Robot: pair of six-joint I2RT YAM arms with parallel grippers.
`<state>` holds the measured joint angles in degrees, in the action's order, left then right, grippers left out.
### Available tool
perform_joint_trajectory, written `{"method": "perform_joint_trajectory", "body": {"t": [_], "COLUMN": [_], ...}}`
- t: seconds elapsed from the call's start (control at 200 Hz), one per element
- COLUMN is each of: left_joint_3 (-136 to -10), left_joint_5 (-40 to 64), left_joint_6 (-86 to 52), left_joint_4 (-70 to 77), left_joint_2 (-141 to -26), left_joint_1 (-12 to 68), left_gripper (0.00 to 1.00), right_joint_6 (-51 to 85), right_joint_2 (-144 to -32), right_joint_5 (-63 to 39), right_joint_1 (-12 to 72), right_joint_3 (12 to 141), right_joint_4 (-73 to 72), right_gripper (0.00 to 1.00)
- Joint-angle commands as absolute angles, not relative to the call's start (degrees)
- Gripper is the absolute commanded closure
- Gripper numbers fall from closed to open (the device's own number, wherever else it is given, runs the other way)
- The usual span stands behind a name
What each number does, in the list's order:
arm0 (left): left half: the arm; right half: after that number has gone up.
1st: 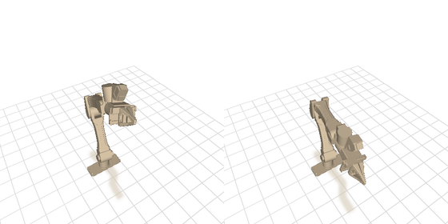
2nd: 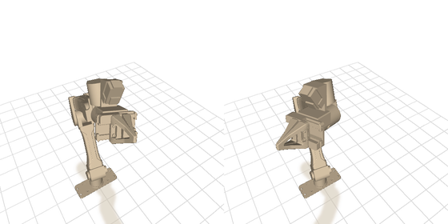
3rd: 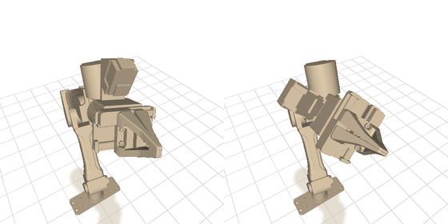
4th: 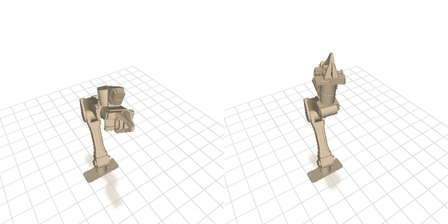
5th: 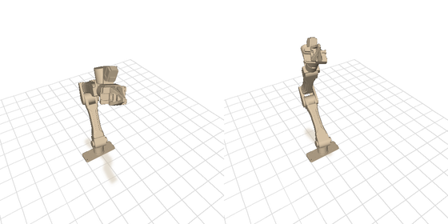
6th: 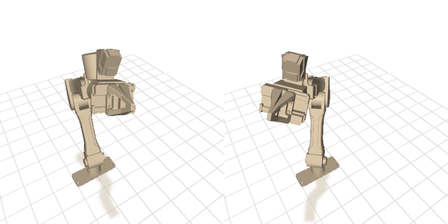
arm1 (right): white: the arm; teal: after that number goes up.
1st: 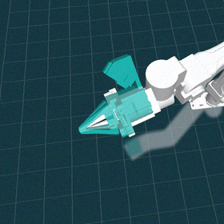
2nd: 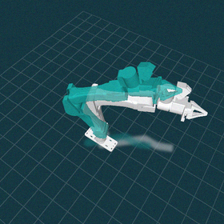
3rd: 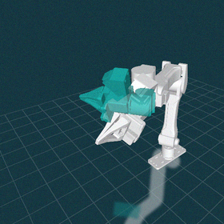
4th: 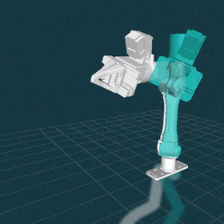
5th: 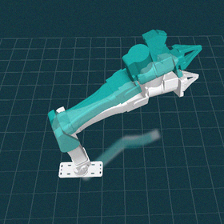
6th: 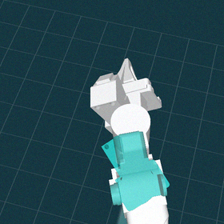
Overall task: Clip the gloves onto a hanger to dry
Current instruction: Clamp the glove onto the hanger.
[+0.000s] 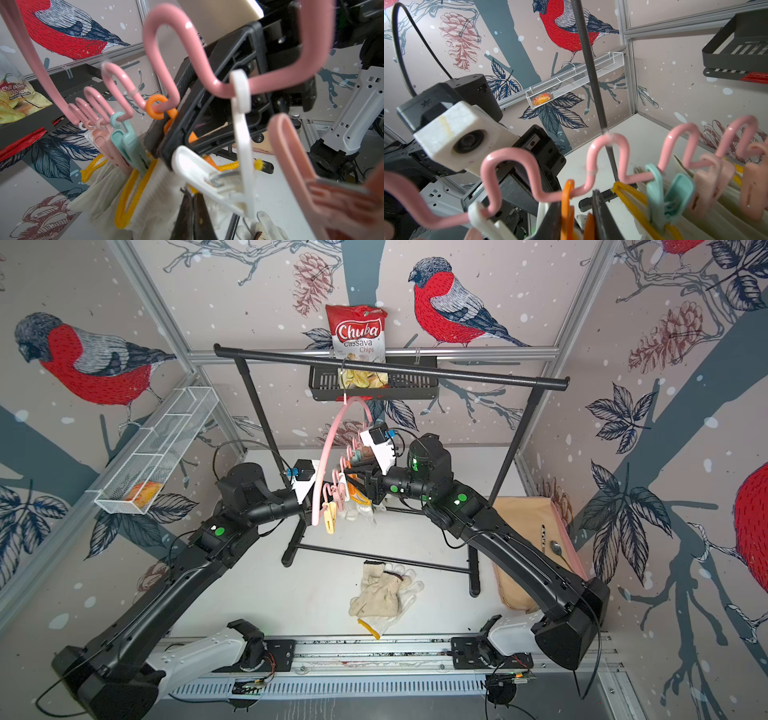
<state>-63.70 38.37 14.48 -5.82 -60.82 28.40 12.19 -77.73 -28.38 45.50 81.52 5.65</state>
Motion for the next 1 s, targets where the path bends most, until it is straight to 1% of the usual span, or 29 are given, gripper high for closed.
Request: {"method": "perform_joint_trajectory", "body": {"t": [0.0,0.385,0.46,0.74,0.831,0.981,0.996], "left_joint_3": [-64.7,-66.3,-66.3,-65.3,-64.8,-63.6,-63.3], "left_joint_5": [39.2,39.0,38.9,38.1,37.4,35.4,34.9], "left_joint_6": [14.1,14.8,14.8,14.6,14.6,14.3,14.1], "left_joint_4": [-3.9,-6.0,-5.9,-5.0,-4.7,-3.5,-3.2], "left_joint_2": [-60.4,-60.1,-60.0,-59.5,-59.2,-58.5,-58.3], "left_joint_1": [28.4,28.5,28.4,28.4,28.4,28.5,28.4], "left_gripper": [1.00,1.00,1.00,1.00,1.00,1.00,0.98], "right_joint_6": [12.2,12.2,12.3,11.4,10.8,9.7,9.6], "right_joint_2": [-77.8,-77.6,-77.5,-76.6,-76.0,-75.0,-74.9], "right_joint_5": [-26.8,-26.0,-26.0,-25.6,-25.0,-23.6,-23.4], "right_joint_1": [45.5,45.4,45.4,45.3,45.4,45.2,45.2], "right_joint_3": [81.3,80.5,80.5,80.2,79.7,79.3,79.3], "right_joint_4": [3.1,2.0,1.8,1.2,0.7,1.4,1.5], "right_gripper": [0.75,0.75,0.73,0.55,0.46,0.35,0.34]}}
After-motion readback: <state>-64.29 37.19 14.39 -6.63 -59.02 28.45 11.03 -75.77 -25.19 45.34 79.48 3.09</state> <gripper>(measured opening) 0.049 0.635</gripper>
